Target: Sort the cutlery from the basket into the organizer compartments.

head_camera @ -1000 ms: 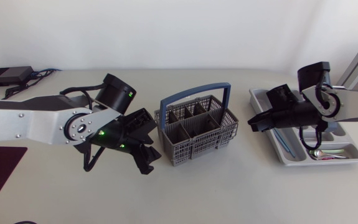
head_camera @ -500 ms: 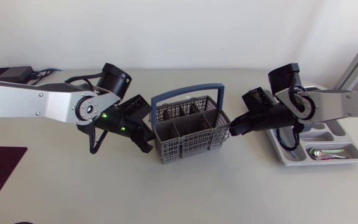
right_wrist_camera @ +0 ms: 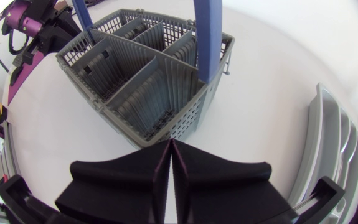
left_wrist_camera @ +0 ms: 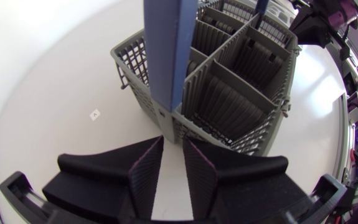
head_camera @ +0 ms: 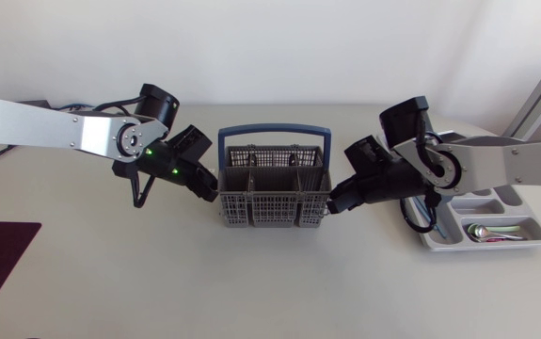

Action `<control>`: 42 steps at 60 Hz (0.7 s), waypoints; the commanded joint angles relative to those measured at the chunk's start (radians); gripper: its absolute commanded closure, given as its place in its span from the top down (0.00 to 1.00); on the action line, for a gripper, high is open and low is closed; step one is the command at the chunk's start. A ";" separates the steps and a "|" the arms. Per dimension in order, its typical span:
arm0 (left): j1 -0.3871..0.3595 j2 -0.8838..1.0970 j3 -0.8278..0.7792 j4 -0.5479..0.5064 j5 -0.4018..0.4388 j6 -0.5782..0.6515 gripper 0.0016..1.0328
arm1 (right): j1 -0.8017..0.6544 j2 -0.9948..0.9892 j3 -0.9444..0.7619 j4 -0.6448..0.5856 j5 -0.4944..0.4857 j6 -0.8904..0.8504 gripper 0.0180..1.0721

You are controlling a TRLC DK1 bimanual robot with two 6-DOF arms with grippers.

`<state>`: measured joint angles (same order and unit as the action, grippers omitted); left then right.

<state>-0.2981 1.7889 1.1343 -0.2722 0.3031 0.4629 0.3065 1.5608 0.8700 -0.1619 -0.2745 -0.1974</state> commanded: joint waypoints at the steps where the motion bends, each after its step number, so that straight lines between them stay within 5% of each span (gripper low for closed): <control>1: 0.007 0.035 0.055 0.008 0.028 0.019 0.24 | 0.017 0.038 0.047 -0.002 0.003 0.039 0.08; 42: 0.056 0.055 0.055 0.004 0.042 0.052 0.24 | 0.051 0.070 0.060 0.007 0.080 0.065 0.08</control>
<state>-0.2466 1.8282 1.1793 -0.2718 0.3332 0.4976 0.3473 1.6302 0.9440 -0.1600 -0.2039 -0.1562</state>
